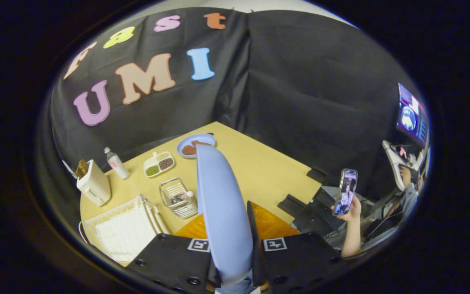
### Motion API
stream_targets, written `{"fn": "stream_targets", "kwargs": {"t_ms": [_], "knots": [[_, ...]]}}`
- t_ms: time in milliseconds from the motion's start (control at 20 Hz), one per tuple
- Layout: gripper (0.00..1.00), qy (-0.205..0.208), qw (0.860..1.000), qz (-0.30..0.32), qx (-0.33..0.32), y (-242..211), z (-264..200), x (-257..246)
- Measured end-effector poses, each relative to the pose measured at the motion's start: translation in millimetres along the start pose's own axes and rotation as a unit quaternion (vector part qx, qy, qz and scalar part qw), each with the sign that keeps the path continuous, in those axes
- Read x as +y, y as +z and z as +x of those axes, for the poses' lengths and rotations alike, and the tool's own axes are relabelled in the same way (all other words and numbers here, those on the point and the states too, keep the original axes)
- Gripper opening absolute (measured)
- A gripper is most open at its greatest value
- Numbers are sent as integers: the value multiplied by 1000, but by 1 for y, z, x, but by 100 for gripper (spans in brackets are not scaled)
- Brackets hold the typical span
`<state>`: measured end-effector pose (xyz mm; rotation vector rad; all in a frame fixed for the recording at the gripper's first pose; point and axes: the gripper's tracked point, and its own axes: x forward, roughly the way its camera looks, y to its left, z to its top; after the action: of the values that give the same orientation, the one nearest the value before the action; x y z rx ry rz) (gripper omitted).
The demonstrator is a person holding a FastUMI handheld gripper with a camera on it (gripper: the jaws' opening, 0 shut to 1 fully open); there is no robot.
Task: Take the plate from the dish rack, then take the spoon from the basket and place it into the plate.
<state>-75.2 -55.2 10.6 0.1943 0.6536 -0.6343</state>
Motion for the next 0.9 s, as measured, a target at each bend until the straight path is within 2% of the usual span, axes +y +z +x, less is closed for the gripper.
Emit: {"fn": "stream_targets", "kwargs": {"t_ms": [150, 350, 600, 900], "knots": [[32, -20, 999, 26, 39, -21, 19, -23], [32, -19, 995, 52, 89, -47, 45, -33], [32, 23, 985, 68, 158, -77, 67, -27], [32, 64, 973, 52, 217, -97, 88, -24]]}}
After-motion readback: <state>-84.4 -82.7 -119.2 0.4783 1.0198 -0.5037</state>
